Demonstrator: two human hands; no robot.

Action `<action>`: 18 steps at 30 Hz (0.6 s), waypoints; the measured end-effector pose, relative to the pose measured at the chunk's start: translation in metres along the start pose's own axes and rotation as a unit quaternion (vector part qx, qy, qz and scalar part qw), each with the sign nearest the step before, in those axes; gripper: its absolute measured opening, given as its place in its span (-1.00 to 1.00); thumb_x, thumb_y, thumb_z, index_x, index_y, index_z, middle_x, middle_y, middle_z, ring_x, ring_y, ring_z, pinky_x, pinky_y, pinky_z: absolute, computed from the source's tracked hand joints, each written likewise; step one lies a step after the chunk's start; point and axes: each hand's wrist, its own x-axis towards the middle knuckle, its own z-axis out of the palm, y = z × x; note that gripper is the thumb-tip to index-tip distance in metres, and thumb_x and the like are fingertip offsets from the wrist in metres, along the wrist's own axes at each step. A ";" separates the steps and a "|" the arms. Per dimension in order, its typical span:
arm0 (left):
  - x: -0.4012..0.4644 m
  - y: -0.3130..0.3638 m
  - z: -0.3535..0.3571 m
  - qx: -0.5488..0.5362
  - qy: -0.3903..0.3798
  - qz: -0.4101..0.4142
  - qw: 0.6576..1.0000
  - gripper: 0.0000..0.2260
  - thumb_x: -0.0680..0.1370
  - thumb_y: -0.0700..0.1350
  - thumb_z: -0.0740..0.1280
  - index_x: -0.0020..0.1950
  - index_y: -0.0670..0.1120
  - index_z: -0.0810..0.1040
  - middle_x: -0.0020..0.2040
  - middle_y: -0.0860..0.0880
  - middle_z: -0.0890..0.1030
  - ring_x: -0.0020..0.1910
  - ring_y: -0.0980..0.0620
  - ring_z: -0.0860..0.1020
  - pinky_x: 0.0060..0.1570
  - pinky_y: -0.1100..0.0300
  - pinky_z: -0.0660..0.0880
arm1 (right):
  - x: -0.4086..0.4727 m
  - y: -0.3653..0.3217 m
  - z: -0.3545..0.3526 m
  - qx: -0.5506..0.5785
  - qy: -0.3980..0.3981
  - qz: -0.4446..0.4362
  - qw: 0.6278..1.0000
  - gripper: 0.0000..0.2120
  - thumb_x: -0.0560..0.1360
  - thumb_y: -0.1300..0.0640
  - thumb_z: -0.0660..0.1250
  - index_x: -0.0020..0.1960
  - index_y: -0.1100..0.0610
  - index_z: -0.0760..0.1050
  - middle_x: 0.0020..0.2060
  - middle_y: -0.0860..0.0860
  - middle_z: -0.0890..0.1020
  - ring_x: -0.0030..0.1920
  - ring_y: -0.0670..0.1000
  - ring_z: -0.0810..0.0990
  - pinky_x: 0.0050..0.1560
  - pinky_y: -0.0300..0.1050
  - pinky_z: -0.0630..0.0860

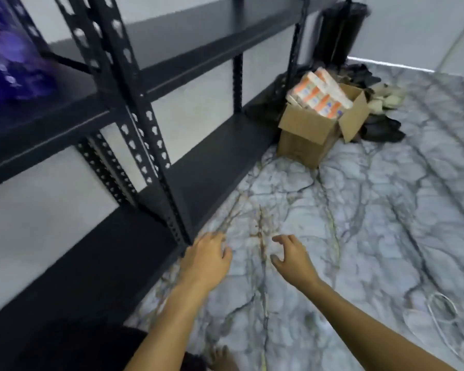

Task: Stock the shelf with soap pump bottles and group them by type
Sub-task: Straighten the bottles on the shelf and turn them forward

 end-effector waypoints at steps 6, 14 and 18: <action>0.019 0.019 0.068 0.004 -0.143 0.026 0.989 -0.70 0.63 0.01 0.20 0.31 -0.04 0.51 0.24 -0.09 0.59 0.13 -0.12 0.57 0.07 0.05 0.52 | -0.061 0.119 0.005 -0.097 -0.073 0.226 0.967 -0.50 0.57 -0.05 0.30 0.46 0.07 0.33 0.39 0.10 0.36 0.37 0.19 0.36 0.28 0.08 0.41; 0.016 0.029 0.109 0.044 -0.279 0.051 0.958 -0.67 0.68 0.03 0.14 0.39 -0.06 0.43 0.28 -0.11 0.55 0.14 -0.11 0.57 0.11 -0.05 0.54 | -0.117 0.191 0.031 -0.029 -0.113 0.346 0.931 -0.37 0.55 -0.03 0.37 0.52 0.11 0.23 0.37 0.22 0.38 0.31 0.26 0.46 0.27 0.06 0.44; 0.015 0.030 0.115 0.052 -0.293 0.051 0.953 -0.66 0.69 0.01 0.13 0.44 -0.03 0.38 0.35 -0.08 0.50 0.16 -0.09 0.55 0.13 -0.04 0.52 | -0.106 0.188 0.044 0.126 -0.098 0.362 0.918 -0.37 0.51 0.03 0.43 0.49 0.14 0.27 0.25 0.22 0.52 0.27 0.18 0.52 0.12 -0.08 0.45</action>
